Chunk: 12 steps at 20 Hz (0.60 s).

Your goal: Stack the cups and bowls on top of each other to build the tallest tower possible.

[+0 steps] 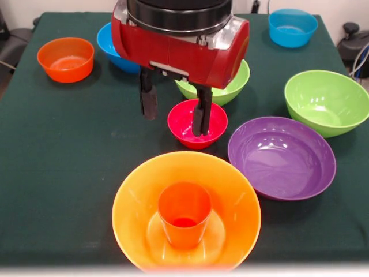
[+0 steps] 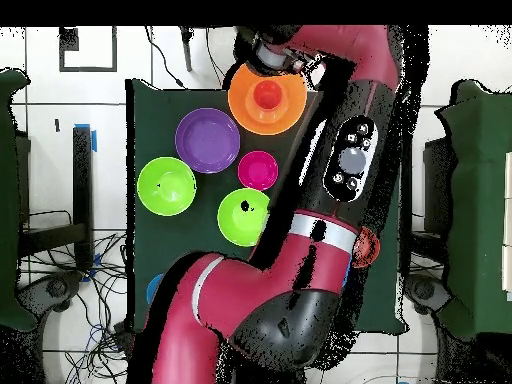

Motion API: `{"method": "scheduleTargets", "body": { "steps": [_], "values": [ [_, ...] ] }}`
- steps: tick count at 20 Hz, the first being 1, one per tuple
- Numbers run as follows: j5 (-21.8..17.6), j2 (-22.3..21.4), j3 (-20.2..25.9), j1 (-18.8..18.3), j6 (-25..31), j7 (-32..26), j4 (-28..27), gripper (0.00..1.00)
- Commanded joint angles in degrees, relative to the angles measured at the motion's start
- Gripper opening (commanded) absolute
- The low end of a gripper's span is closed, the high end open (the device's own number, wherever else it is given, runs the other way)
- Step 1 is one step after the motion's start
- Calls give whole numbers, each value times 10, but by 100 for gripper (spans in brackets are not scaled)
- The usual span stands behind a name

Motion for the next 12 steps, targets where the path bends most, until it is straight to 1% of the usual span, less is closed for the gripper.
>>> {"method": "scheduleTargets", "body": {
  "steps": [1,3,4,6,7,8,10,12],
  "values": [
    [-70,-39,70,20,-8,-134,61,100],
    [-71,-26,68,11,-15,-142,42,100],
    [-58,-8,55,2,-3,-142,8,100],
    [-28,16,28,-13,21,-145,-38,100],
    [-16,24,16,-18,29,-152,-53,100],
    [7,36,-7,-27,38,-152,-73,100],
    [42,55,-36,-40,25,-161,-94,100],
    [75,64,-72,-49,24,-160,-108,100]
  ]
}}
